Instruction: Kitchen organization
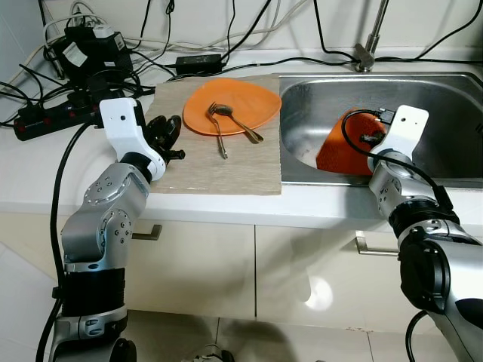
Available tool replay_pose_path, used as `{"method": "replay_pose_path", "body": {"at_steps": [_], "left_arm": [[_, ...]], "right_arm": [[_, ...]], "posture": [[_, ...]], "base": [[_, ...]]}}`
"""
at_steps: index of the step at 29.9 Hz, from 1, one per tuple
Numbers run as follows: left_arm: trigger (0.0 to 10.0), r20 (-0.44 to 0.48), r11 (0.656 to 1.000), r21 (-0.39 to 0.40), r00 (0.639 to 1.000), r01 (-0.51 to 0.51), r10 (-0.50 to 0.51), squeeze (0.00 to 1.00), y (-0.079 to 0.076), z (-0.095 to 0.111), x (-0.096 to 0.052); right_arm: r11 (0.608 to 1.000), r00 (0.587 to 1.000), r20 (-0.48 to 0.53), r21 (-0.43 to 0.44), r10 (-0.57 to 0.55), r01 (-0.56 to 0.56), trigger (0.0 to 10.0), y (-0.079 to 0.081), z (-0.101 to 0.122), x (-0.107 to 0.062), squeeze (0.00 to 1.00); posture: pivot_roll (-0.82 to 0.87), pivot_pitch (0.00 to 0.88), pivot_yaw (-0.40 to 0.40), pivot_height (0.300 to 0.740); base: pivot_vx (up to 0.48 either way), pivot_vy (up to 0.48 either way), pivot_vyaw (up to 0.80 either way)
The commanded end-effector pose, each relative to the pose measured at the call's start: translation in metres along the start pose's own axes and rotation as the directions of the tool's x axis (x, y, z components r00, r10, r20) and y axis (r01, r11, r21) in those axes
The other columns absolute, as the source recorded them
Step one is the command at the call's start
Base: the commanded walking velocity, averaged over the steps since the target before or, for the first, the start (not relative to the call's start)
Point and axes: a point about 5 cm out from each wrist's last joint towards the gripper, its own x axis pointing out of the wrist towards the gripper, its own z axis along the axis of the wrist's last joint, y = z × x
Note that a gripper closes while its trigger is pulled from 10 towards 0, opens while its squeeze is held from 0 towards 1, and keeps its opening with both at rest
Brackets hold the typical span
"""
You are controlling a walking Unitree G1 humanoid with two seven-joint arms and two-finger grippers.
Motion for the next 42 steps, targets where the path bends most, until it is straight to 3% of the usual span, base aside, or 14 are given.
{"method": "replay_pose_path", "body": {"at_steps": [1, 9, 10, 11, 12, 19, 23, 26, 34, 42], "left_arm": [[10.0, 0.012, 1.0, 0.005, 1.0, -0.002, 0.002, 0.0, 0.001, 0.005, -0.002], [10.0, 0.011, 1.0, 0.005, 1.0, -0.001, 0.001, 0.0, 0.001, 0.005, -0.002], [10.0, 0.011, 1.0, 0.004, 1.0, -0.001, 0.001, 0.0, 0.001, 0.005, -0.002], [10.0, 0.011, 1.0, 0.004, 1.0, -0.001, 0.001, 0.0, 0.001, 0.005, -0.002], [10.0, 0.011, 1.0, 0.003, 1.0, -0.002, 0.002, 0.0, 0.001, 0.005, -0.002], [10.0, 0.015, 1.0, 0.002, 1.0, -0.007, 0.007, 0.0, 0.003, 0.005, 0.001], [10.0, 0.009, 1.0, 0.008, 1.0, -0.014, 0.014, 0.0, 0.005, 0.003, 0.004], [10.0, 0.001, 1.0, 0.025, 1.0, -0.016, 0.016, 0.0, 0.006, 0.003, 0.007], [10.0, -0.024, 0.998, 0.064, 0.999, -0.023, 0.025, 0.0, 0.014, 0.004, 0.015], [10.0, -0.053, 0.997, 0.077, 0.998, -0.019, 0.023, 0.0, 0.025, 0.007, 0.027]], "right_arm": [[1.0, 0.999, 0.02, -0.011, 0.026, -0.026, 10.0, 0.01, 0.007, 0.0, 1.0], [0.998, 0.998, 0.044, -0.052, 0.047, -0.045, 10.0, 0.016, 0.011, -0.001, 1.0], [0.997, 0.997, 0.055, -0.059, 0.059, -0.055, 10.0, 0.019, 0.014, -0.001, 0.94], [0.996, 0.995, 0.069, -0.066, 0.069, -0.065, 10.0, 0.022, 0.017, -0.001, 0.76], [0.995, 0.993, 0.083, -0.072, 0.078, -0.072, 10.0, 0.025, 0.021, -0.002, 0.0], [0.985, 0.961, 0.217, -0.057, 0.171, -0.162, 10.0, 0.05, 0.06, -0.007, 0.0], [0.957, 0.904, 0.318, -0.041, 0.285, -0.287, 10.0, 0.073, 0.086, -0.016, 0.0], [0.937, 0.87, 0.357, -0.053, 0.341, -0.345, 10.0, 0.082, 0.093, -0.022, 0.0], [0.865, 0.802, 0.386, 0.018, 0.456, -0.501, 10.0, 0.097, 0.092, -0.036, 0.0], [0.809, 0.743, 0.388, -0.014, 0.546, -0.587, 10.0, 0.117, 0.068, -0.062, 0.0]], "posture": [[0.02, 0.0, 0.095, 0.74], [0.02, 0.0, 0.094, 0.74], [0.02, 0.0, 0.093, 0.74], [0.02, 0.0, 0.093, 0.74], [0.02, 0.0, 0.092, 0.74], [0.01, 0.0, 0.086, 0.74], [0.01, 0.0, 0.085, 0.74], [0.01, 0.0, 0.085, 0.74], [0.0, 0.0, 0.093, 0.74], [-0.02, 0.0, 0.103, 0.74]], "base": [[0.0, 0.0, 0.0], [0.0, 0.0, 0.0], [0.0, 0.0, 0.0], [0.0, 0.0, 0.0], [0.0, 0.0, 0.0], [0.0, 0.0, 0.0], [0.0, 0.0, 0.0], [0.0, 0.0, 0.0], [0.0, 0.0, 0.0], [0.0, 0.0, 0.0]]}}
